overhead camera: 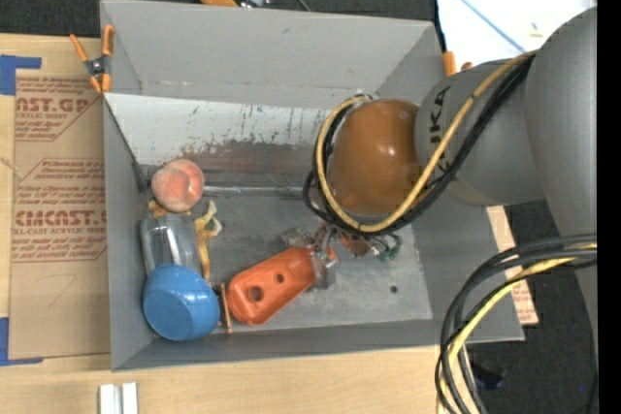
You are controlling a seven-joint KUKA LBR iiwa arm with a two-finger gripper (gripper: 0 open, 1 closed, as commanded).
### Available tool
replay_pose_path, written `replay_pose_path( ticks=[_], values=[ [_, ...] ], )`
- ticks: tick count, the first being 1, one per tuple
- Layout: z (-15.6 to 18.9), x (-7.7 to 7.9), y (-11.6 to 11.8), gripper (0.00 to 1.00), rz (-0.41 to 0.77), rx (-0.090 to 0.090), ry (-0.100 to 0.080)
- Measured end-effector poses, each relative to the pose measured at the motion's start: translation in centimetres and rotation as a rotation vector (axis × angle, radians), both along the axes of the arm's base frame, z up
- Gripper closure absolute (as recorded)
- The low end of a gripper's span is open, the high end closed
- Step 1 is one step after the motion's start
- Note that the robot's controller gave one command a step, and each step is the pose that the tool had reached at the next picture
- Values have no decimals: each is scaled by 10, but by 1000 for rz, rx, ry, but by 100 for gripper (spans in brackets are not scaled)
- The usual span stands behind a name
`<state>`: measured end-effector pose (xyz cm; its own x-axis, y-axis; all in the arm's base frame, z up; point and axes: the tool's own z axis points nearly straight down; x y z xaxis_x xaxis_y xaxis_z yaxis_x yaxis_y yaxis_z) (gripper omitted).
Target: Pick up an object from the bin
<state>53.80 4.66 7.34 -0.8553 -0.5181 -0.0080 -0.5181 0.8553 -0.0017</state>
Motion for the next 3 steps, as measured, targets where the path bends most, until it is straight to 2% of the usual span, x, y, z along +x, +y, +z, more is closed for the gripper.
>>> replay_pose_path(
  ticks=[1,2,3],
  values=[
    [74,1,-4,100,-138,2,7],
    [119,1,9,100,-42,2,8],
    [113,0,3,100,-105,3,1]
  ],
)
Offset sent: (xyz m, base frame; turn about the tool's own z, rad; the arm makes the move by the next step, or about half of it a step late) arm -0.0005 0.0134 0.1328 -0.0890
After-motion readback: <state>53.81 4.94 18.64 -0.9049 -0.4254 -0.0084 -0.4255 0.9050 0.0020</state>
